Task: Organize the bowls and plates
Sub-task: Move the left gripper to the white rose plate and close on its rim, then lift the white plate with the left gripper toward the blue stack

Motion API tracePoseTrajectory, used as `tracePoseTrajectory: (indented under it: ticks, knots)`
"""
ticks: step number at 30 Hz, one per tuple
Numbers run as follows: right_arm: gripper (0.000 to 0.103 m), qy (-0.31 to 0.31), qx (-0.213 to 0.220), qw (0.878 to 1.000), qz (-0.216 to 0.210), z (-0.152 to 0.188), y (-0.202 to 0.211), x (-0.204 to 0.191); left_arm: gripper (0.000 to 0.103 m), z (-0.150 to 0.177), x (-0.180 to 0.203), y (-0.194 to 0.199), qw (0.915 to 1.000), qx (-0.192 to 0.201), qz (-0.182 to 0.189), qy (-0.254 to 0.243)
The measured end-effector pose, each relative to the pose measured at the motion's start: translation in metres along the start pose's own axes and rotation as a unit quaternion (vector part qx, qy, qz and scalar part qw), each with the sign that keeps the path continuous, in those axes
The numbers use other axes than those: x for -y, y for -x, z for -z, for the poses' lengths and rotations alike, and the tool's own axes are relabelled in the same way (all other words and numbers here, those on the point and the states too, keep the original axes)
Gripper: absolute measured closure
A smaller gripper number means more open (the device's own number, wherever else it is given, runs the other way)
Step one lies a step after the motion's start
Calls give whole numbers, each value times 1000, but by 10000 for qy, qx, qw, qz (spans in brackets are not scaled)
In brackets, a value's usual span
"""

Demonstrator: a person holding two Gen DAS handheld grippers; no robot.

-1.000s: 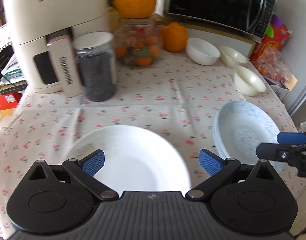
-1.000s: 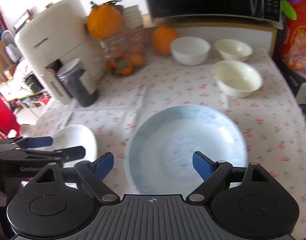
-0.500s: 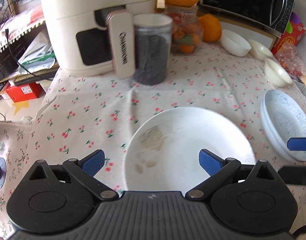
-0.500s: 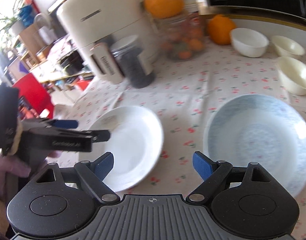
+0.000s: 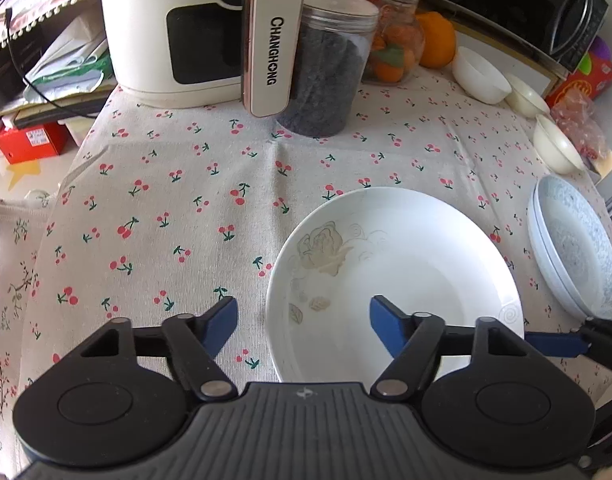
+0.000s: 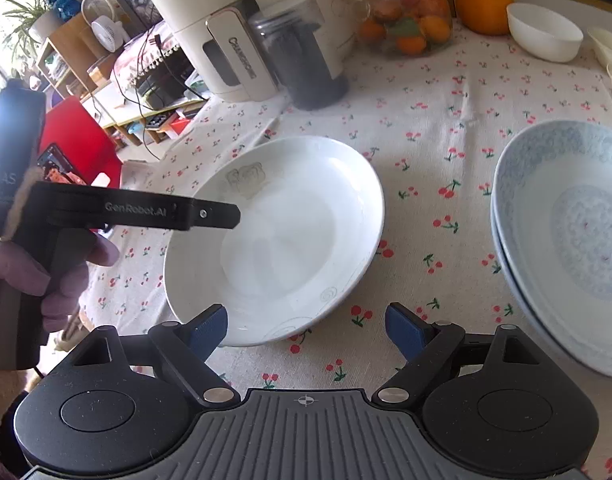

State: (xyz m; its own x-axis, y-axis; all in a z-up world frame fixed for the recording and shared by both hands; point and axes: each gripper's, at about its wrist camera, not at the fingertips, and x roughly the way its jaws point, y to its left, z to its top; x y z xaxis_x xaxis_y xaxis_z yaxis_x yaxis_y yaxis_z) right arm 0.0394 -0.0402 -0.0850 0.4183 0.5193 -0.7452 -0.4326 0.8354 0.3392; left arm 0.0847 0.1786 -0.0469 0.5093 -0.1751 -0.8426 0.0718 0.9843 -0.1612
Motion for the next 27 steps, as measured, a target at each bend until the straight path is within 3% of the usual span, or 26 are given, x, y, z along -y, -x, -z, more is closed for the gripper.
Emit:
tracePoseTrajectory:
  ticks: [6, 14, 23, 27]
  knots:
    - [15, -20, 115, 9999, -37, 0, -4, -1, 56, -1, -6, -3, 9998, -99, 54, 187]
    - [17, 16, 230, 9997, -13, -2, -10, -4, 69, 0, -11, -4, 9995, -152, 47, 289]
    - [45, 72, 356, 9992, 191, -3, -12, -6, 80, -1, -11, -3, 9994, -140, 71, 319]
    - [73, 26, 380, 9984, 417, -5, -10, -1, 83, 0, -10, -1, 9997, -41, -19, 253]
